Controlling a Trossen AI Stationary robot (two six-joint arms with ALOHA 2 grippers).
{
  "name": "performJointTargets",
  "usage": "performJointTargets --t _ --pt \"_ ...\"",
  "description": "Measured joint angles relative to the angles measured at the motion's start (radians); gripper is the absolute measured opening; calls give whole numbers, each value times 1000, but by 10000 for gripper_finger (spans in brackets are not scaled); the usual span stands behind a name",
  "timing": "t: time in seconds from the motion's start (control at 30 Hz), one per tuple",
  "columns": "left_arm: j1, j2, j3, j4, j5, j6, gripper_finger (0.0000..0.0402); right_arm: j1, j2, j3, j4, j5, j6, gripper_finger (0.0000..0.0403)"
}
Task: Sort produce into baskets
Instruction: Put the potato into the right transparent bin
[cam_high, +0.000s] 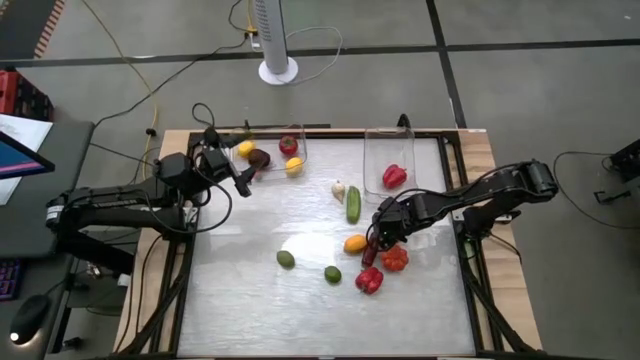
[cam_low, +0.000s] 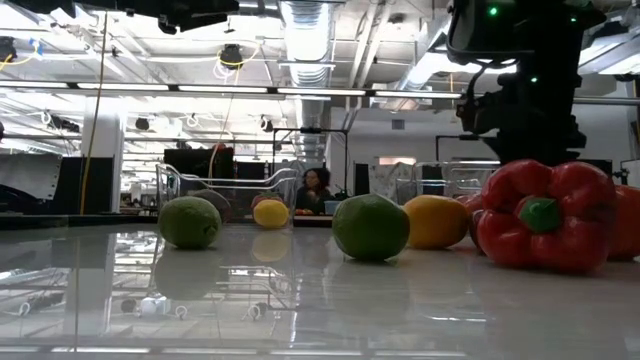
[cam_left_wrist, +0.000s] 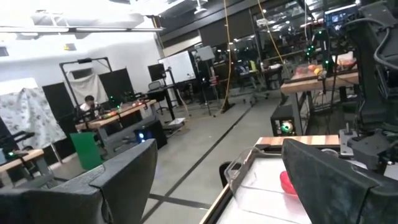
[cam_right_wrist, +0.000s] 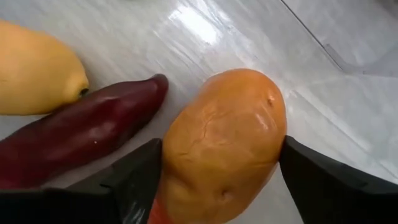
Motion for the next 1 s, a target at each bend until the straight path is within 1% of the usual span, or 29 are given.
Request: performJointTargets --t 0.17,0.37,0.6,0.73,0.8,0.9,1.0 --pt "0 0 0 -23 -6 -2 331 0 0 -1 -1 3 -15 302" --pt "0 0 0 -41 -8 -11 331 3 2 30 -34 4 -40 294" --pt "0 0 0 -42 -8 -26 331 15 -3 177 -116 76 -142 293" --pt "0 0 0 -49 -8 -27 331 13 -52 258 -97 102 -218 292" --pt "0 0 0 -52 -8 -27 331 14 -86 284 -101 157 -249 293" --pt "0 0 0 -52 -8 -27 331 5 -146 302 -102 284 -287 294" --pt "0 0 0 -52 -8 -28 331 -33 -190 303 -142 385 -348 298"
